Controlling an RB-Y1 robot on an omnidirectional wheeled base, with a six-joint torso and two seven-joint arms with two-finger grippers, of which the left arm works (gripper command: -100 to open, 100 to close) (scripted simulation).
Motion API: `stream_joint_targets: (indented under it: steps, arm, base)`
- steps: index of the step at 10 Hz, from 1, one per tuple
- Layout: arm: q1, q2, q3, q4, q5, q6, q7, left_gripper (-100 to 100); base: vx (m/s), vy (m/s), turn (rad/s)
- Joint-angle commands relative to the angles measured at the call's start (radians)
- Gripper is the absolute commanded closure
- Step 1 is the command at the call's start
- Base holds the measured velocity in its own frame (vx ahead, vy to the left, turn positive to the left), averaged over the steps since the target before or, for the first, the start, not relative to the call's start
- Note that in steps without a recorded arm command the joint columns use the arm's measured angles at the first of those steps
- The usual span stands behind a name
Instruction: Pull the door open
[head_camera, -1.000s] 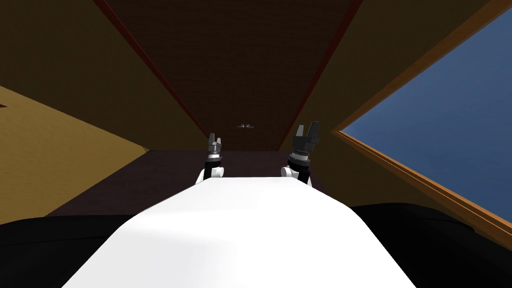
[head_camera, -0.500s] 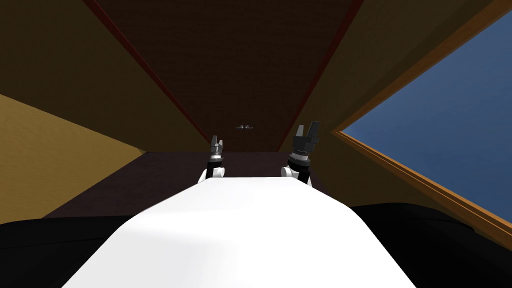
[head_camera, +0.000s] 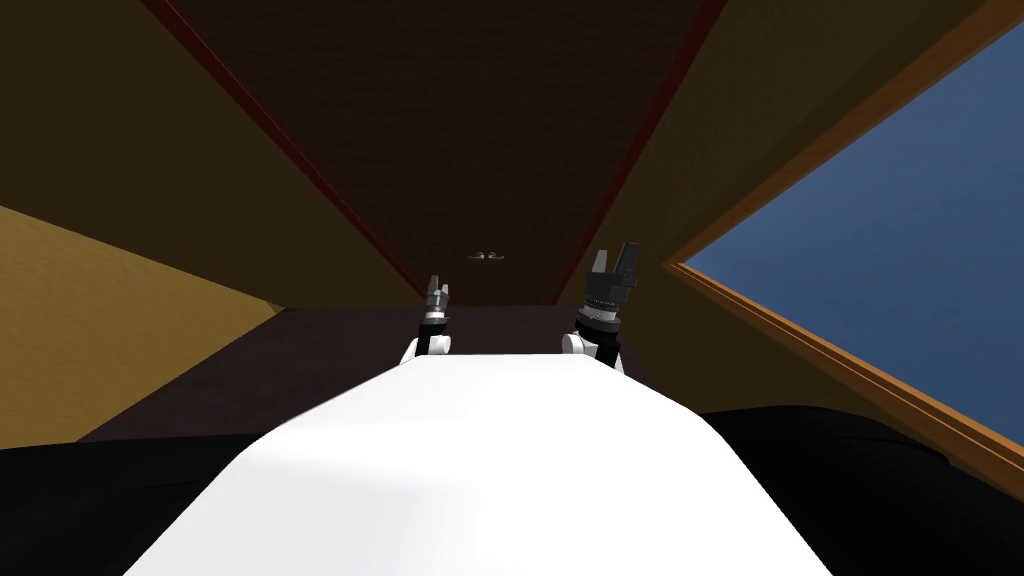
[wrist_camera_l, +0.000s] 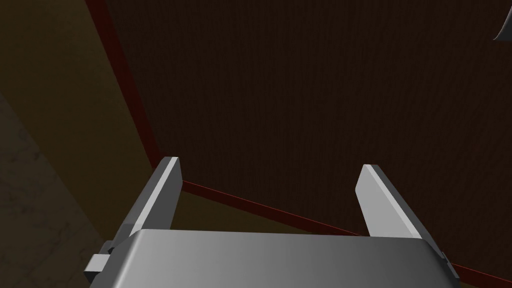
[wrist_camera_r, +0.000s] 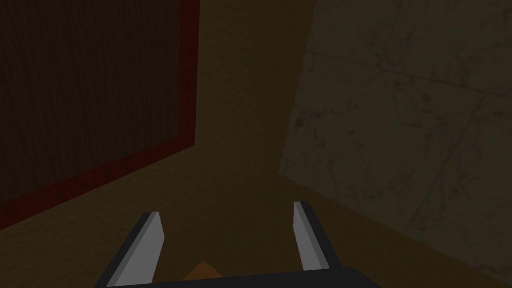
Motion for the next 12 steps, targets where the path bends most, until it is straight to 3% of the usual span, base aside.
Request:
stream_joint_targets:
  steps: [1, 4, 8, 12]
  arm:
    - [-0.013, 0.006, -0.003, 0.045, 0.006, -0.008, 0.007, -100]
    - [-0.037, 0.016, -0.005, 0.117, 0.014, -0.025, 0.017, -100]
    - [-0.086, 0.036, -0.008, 0.251, 0.030, -0.060, 0.036, -100]
    - [-0.111, 0.046, -0.010, 0.333, 0.039, -0.077, 0.046, -100]
  base:
    - [0.100, -0.009, -0.036]
    - [0.091, -0.010, -0.030]
    - [0.079, -0.004, -0.033]
    - [0.073, -0.008, -0.024]
